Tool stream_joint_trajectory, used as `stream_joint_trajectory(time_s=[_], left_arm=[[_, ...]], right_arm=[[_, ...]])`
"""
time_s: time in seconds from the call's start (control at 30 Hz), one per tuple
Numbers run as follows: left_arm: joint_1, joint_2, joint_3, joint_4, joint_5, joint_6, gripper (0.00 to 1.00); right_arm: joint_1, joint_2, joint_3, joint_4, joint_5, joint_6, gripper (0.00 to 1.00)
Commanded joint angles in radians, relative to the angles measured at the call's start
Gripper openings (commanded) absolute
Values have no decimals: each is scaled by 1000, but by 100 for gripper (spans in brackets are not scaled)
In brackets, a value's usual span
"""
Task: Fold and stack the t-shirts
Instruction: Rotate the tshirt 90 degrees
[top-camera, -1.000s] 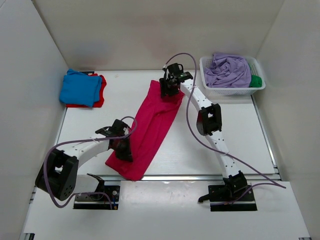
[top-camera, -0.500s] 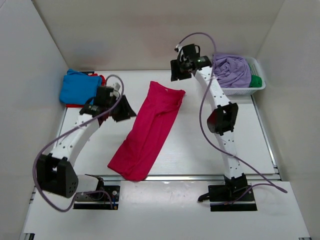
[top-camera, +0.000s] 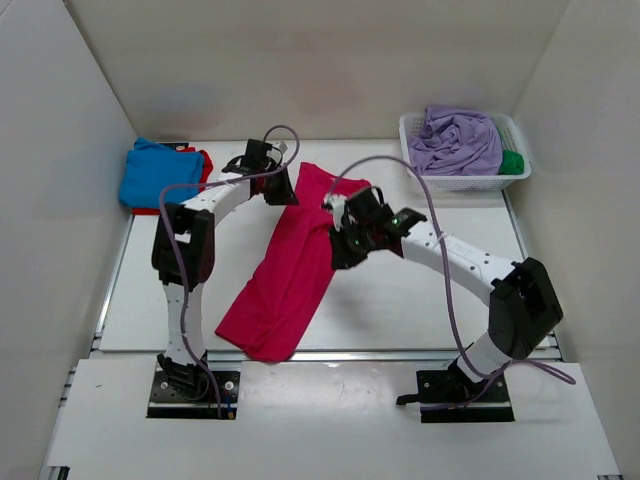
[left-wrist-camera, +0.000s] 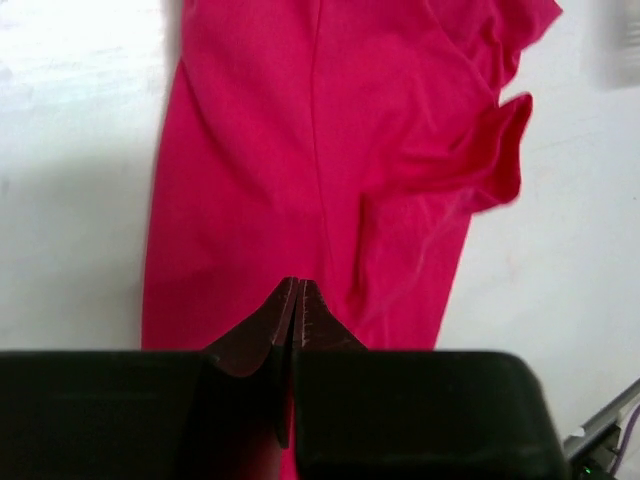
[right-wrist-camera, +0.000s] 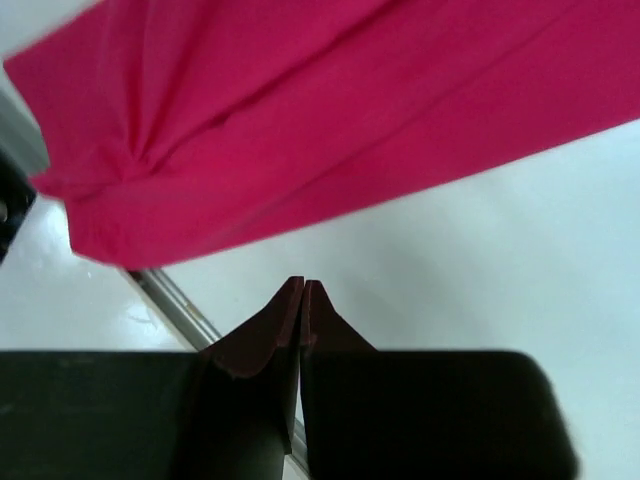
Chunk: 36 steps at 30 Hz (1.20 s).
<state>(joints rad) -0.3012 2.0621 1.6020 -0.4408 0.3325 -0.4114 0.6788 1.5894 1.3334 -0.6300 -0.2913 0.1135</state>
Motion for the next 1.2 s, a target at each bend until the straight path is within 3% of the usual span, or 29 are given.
stream_joint_trajectory(time_s=[0.0, 0.17, 0.5, 0.7, 1.03, 1.17], left_arm=[[-12, 39, 122, 59, 45, 42, 10], [-39, 206, 333, 5, 50, 48, 12], [-52, 475, 660, -160, 0, 46, 10], [-72, 605, 900, -289, -85, 22, 9], [0, 624, 901, -295, -222, -118, 10], [34, 612, 869, -270, -239, -176, 9]], right_arm=[[34, -81, -234, 381, -195, 96, 0], [135, -16, -388, 655, -363, 218, 0], [289, 237, -312, 740, -430, 203, 0], [298, 307, -309, 604, -339, 143, 0], [131, 238, -361, 287, -214, -53, 0], [65, 221, -385, 234, -204, -93, 0]])
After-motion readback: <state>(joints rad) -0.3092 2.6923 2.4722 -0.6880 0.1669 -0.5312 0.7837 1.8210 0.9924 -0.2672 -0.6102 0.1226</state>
